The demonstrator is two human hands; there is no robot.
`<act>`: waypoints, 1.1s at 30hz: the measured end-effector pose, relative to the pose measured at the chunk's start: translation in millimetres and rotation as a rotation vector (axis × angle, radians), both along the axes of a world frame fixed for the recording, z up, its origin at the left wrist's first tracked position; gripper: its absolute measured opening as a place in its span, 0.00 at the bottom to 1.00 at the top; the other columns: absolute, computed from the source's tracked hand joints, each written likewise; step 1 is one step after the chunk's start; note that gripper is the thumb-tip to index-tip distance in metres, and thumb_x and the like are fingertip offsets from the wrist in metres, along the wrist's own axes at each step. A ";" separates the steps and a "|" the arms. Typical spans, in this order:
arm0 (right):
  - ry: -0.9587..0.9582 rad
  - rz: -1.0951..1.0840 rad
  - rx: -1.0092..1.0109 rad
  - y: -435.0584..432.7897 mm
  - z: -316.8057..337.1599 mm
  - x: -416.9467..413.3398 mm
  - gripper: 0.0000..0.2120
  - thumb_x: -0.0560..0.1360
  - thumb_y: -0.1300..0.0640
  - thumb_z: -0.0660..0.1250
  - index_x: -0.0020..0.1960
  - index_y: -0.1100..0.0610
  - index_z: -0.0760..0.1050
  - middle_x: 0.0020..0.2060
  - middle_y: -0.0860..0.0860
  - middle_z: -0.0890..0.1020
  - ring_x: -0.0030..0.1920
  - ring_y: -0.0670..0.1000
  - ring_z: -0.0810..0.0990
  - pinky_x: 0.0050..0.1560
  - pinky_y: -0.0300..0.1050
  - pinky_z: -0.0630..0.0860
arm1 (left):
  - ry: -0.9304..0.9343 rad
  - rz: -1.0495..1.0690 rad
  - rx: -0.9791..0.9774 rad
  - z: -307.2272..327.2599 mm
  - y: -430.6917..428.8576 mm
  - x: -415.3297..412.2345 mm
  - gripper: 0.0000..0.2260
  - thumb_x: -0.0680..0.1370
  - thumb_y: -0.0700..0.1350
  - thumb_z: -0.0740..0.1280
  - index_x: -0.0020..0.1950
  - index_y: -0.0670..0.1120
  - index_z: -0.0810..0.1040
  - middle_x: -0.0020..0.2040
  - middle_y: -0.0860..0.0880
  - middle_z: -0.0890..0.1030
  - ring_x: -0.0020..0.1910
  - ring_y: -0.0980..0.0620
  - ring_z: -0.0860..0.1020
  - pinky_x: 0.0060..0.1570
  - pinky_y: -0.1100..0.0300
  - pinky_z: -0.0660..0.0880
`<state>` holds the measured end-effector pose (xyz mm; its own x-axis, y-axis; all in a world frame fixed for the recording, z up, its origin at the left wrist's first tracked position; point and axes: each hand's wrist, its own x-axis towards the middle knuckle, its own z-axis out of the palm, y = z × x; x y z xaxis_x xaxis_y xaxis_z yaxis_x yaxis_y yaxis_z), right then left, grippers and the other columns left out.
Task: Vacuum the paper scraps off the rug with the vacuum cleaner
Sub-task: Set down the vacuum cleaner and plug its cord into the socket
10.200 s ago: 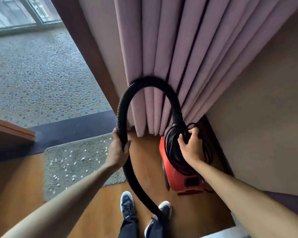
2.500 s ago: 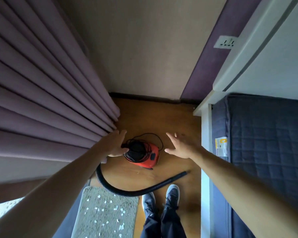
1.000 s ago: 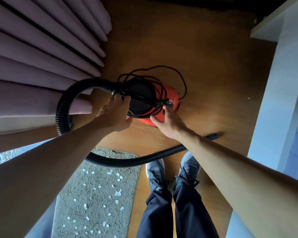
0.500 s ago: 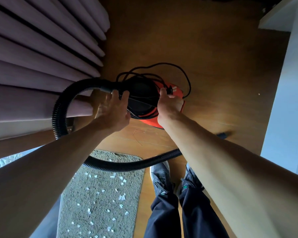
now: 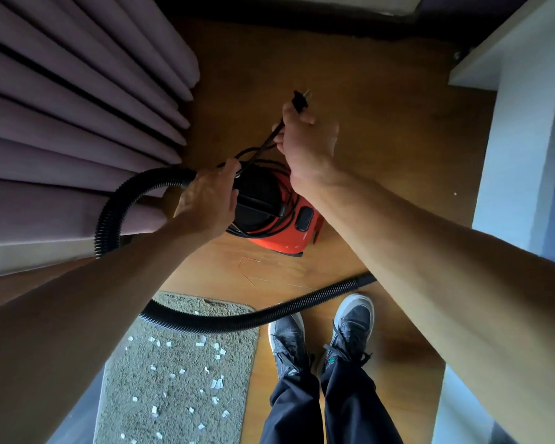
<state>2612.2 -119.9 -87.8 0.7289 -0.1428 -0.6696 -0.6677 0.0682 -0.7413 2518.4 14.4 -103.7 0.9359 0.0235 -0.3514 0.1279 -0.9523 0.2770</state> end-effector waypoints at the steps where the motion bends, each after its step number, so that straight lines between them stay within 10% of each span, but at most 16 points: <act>1: -0.063 0.036 -0.027 -4.0 8.5 5.7 0.11 0.79 0.54 0.67 0.39 0.57 0.79 0.36 0.55 0.84 0.35 0.51 0.82 0.40 0.48 0.81 | -0.026 -0.003 -0.020 4.2 -1.4 3.3 0.10 0.80 0.41 0.64 0.60 0.44 0.69 0.43 0.44 0.75 0.45 0.39 0.77 0.38 0.49 0.73; 21: -0.573 -0.005 -0.199 -63.5 252.7 142.2 0.11 0.82 0.56 0.62 0.40 0.53 0.70 0.35 0.51 0.80 0.36 0.47 0.81 0.33 0.39 0.74 | -0.596 -0.072 -0.300 215.9 -43.6 122.1 0.14 0.82 0.46 0.55 0.60 0.43 0.75 0.46 0.42 0.81 0.42 0.42 0.81 0.40 0.45 0.79; 30: -0.838 -0.033 -0.288 -75.2 445.9 198.8 0.11 0.76 0.52 0.64 0.36 0.53 0.70 0.33 0.55 0.80 0.40 0.60 0.83 0.43 0.63 0.80 | -0.779 -0.038 -0.295 393.2 -51.9 183.2 0.10 0.80 0.35 0.61 0.59 0.40 0.78 0.44 0.49 0.76 0.40 0.54 0.73 0.36 0.71 0.66; 33: -0.945 -0.034 -0.350 -79.4 515.6 204.1 0.11 0.76 0.51 0.63 0.36 0.53 0.71 0.36 0.58 0.82 0.40 0.60 0.82 0.44 0.63 0.79 | -0.797 -0.066 -0.368 450.3 -57.6 198.9 0.10 0.80 0.34 0.62 0.59 0.40 0.78 0.44 0.44 0.80 0.39 0.50 0.76 0.36 0.64 0.72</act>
<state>2816.3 -199.3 427.7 0.9312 -0.2514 0.2640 0.2023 -0.2462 -0.9479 2717.3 -43.3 346.6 0.9015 -0.0253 0.4320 -0.2860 -0.7839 0.5511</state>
